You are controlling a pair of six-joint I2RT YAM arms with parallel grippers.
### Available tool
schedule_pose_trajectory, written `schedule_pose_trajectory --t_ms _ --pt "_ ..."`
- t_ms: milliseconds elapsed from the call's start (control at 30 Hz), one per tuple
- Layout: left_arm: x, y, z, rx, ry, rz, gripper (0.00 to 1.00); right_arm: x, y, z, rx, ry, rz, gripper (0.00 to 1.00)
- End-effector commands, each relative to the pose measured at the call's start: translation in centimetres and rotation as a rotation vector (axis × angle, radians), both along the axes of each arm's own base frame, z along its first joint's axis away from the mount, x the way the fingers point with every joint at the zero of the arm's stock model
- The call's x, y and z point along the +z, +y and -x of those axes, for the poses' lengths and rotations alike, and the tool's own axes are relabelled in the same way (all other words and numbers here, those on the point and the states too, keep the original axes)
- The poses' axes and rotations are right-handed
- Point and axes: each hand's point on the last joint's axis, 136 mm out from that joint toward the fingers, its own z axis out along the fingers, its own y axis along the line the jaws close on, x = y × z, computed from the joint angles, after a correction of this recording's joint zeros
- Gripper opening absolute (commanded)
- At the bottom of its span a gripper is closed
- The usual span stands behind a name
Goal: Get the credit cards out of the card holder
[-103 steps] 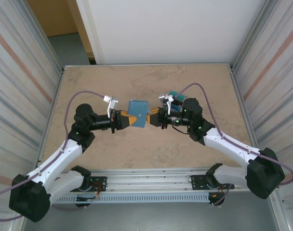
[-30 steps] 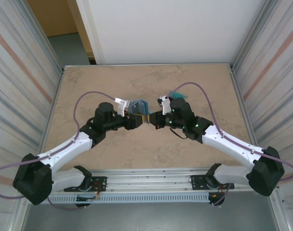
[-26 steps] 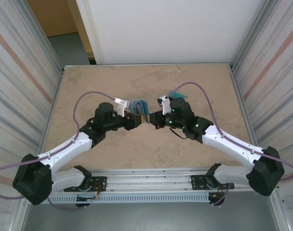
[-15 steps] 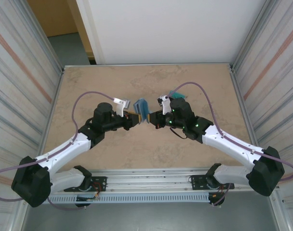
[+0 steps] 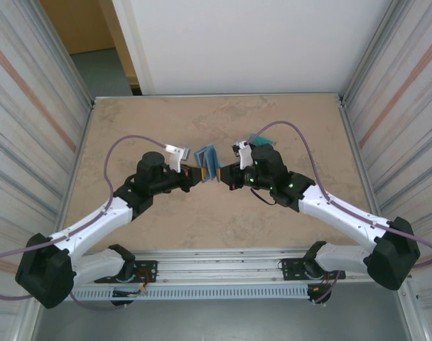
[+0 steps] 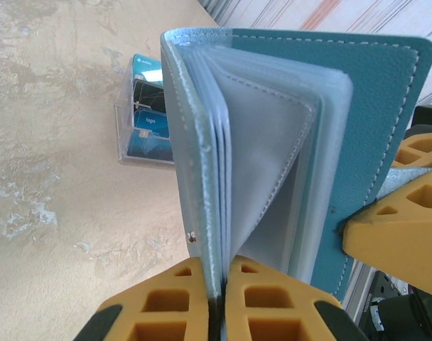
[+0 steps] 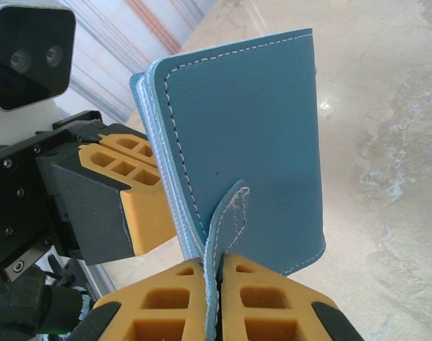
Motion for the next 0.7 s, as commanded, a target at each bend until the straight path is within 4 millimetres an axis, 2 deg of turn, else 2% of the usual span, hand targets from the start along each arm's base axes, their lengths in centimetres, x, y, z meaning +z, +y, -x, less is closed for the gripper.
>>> schedule_pose_trajectory --t_ms 0,400,533,667 --pt "2.6 -0.1 0.4 -0.016 -0.064 0.052 0.00 1.8 0.3 -0.4 -0.009 -0.039 -0.015 0.14" --pt "2.8 -0.3 0.3 -0.024 -0.040 0.040 0.00 0.9 2.0 -0.8 0.031 -0.028 0.029 0.59" --pt "2.9 -0.4 0.4 -0.033 -0.042 0.040 0.00 0.4 2.2 -1.1 0.027 -0.029 0.060 0.61" --pt "3.3 -0.5 0.7 -0.047 -0.052 0.050 0.00 0.1 2.0 -1.4 0.007 -0.030 0.075 0.57"
